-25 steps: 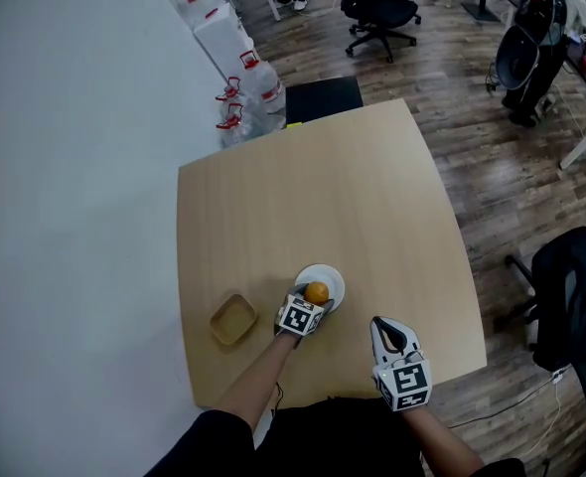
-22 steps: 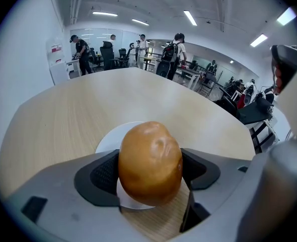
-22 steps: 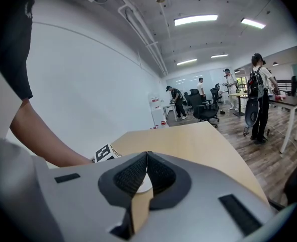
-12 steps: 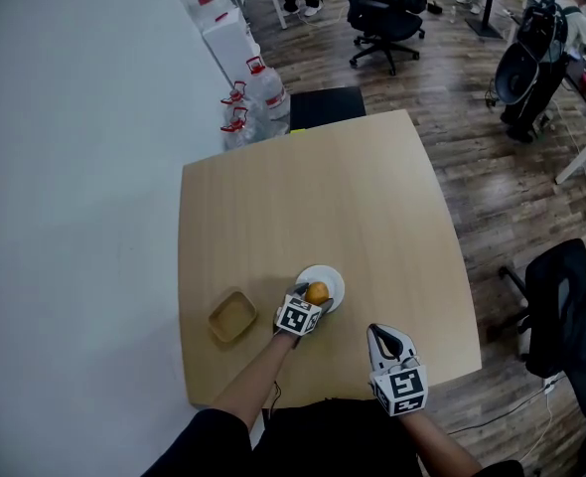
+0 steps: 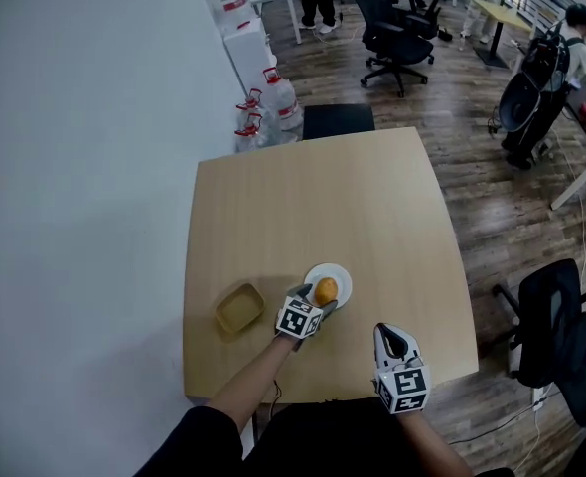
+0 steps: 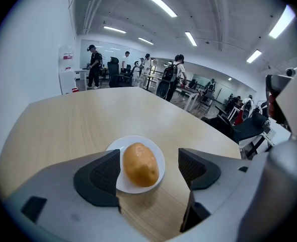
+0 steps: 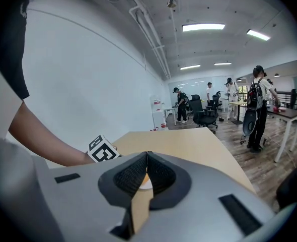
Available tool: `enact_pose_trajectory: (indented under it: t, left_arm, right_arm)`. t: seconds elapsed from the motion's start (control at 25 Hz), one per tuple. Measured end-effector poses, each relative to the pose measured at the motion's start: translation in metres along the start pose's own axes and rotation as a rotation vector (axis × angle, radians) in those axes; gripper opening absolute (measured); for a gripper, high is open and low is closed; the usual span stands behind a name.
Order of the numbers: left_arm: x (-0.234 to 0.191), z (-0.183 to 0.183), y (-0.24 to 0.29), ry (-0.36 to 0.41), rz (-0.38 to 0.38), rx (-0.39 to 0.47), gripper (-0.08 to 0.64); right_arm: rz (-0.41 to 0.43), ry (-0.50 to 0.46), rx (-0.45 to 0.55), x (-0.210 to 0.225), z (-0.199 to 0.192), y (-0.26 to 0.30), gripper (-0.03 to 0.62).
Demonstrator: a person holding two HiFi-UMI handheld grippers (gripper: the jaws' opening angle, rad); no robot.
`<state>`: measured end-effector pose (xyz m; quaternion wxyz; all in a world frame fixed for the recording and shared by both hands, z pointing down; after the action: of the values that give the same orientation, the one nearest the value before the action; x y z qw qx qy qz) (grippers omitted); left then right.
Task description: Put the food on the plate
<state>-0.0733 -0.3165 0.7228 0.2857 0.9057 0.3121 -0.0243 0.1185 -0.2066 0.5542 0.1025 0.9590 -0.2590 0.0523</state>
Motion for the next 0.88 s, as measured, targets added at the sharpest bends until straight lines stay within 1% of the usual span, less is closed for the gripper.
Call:
enact_pose_trajectory:
  t: [0.24, 0.48, 0.64, 0.72, 0.88]
  left_arm:
    - [0.024, 0.015, -0.047, -0.015, 0.012, 0.121, 0.333]
    - [0.050, 0.031, -0.101, -0.056, 0.043, 0.229, 0.333]
    - [0.065, 0.036, -0.145, -0.078, 0.051, 0.276, 0.333]
    - [0.076, 0.040, -0.166, -0.093, 0.058, 0.321, 0.333]
    - [0.102, 0.052, -0.212, -0.117, 0.048, 0.427, 0.333]
  right_arm:
    - [-0.018, -0.002, 0.017, -0.022, 0.003, -0.021, 0.060]
    - [-0.011, 0.022, 0.029, -0.051, 0.006, -0.044, 0.060]
    - [-0.011, 0.015, 0.054, -0.075, 0.015, -0.059, 0.060]
    - [-0.013, 0.015, 0.061, -0.083, 0.016, -0.069, 0.060]
    - [-0.016, 0.009, 0.068, -0.100, 0.017, -0.089, 0.060]
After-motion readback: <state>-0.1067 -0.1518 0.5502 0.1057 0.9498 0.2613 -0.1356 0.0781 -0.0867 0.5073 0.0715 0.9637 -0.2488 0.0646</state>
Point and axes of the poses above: the fingertips, and each gripper's own axes: y forward along the fingers, x to its right, z out of its top, the point moved 6 cm from there along -y, backward along the fingers, and after that the axes turned 14 degrees about x, right-handed, at the moved point
